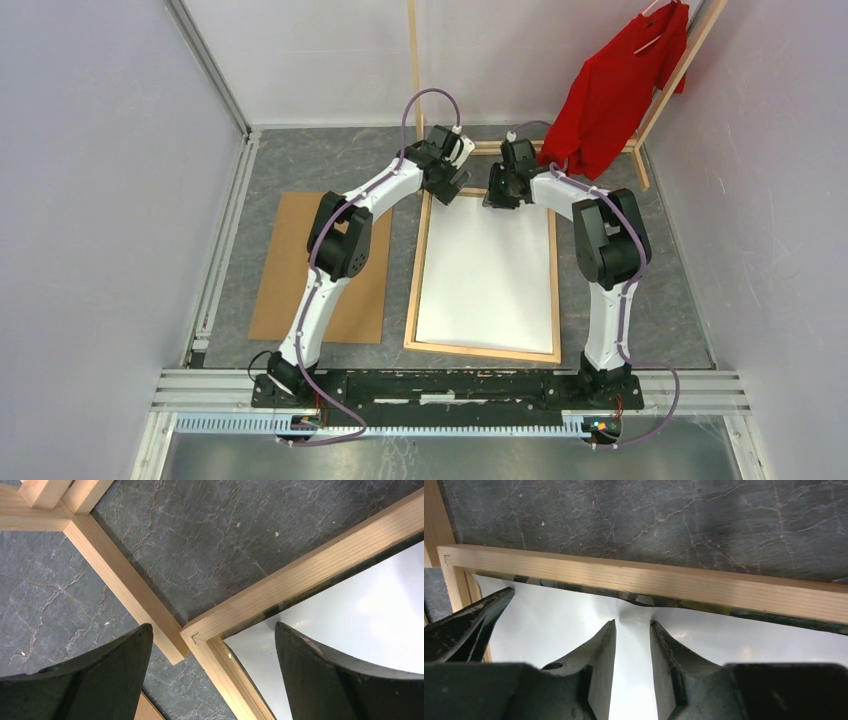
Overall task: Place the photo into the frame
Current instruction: Adjust the photo frame item on the photo frame, then pick up the photo frame from the center of the board.
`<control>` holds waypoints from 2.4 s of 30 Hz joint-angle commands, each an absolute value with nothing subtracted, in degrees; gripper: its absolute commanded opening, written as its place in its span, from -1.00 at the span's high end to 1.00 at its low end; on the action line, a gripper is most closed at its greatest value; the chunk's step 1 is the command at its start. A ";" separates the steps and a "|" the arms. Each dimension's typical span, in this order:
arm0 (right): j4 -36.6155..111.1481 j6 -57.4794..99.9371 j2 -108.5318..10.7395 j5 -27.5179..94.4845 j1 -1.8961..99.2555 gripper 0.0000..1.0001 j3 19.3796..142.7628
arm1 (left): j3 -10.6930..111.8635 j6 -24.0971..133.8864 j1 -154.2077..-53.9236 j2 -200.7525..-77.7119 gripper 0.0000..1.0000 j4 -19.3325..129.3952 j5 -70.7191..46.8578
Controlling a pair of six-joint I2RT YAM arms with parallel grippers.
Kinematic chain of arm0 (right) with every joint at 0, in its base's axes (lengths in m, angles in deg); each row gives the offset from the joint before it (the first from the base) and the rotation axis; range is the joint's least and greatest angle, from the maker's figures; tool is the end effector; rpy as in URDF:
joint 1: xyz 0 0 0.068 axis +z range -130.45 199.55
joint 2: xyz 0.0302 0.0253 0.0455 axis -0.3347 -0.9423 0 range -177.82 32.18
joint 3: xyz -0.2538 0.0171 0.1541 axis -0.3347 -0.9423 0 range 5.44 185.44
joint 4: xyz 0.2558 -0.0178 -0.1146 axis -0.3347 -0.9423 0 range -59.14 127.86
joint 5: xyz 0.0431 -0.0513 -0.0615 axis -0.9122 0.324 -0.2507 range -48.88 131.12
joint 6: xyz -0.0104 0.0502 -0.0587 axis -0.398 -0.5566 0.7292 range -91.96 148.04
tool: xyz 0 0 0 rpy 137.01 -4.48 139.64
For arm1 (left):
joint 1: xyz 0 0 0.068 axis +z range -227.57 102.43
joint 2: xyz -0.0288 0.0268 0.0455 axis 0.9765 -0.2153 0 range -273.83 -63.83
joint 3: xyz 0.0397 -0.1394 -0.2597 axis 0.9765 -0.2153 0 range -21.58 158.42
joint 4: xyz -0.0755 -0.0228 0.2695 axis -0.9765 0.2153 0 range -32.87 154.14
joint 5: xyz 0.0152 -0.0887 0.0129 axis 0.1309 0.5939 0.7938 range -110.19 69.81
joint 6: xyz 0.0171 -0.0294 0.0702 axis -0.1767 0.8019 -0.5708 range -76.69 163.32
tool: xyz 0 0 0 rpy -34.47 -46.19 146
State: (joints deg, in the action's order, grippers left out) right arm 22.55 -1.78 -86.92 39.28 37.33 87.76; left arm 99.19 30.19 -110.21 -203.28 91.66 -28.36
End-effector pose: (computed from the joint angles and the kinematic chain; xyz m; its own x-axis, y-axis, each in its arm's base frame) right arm 0.4714 0.1535 0.1445 -0.8130 0.2614 -0.5204 0.0926 0.9403 0.3276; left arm 0.5056 -0.3127 0.1612 -0.5517 0.6203 -0.5575 0.6033 0.7583 0.2468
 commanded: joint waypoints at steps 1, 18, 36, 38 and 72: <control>21.44 0.13 -85.93 37.29 35.73 0.19 92.50 | 97.87 28.87 -110.26 -202.47 -0.93 89.47 -29.95; 17.57 2.90 -77.41 47.83 30.24 -0.54 87.35 | 87.96 30.99 -109.05 -184.98 -1.00 98.71 -20.82; 25.25 -2.19 -64.64 38.56 25.87 -0.86 55.95 | 67.50 32.44 -108.59 -183.83 -0.78 92.46 -16.95; 27.80 -3.32 -62.90 32.65 25.89 -0.86 52.72 | 66.55 32.50 -108.61 -184.18 -0.72 91.94 -16.45; 28.75 -4.40 -48.37 17.24 20.03 -0.96 34.40 | 60.58 30.88 -106.05 -181.64 -0.47 92.92 -9.06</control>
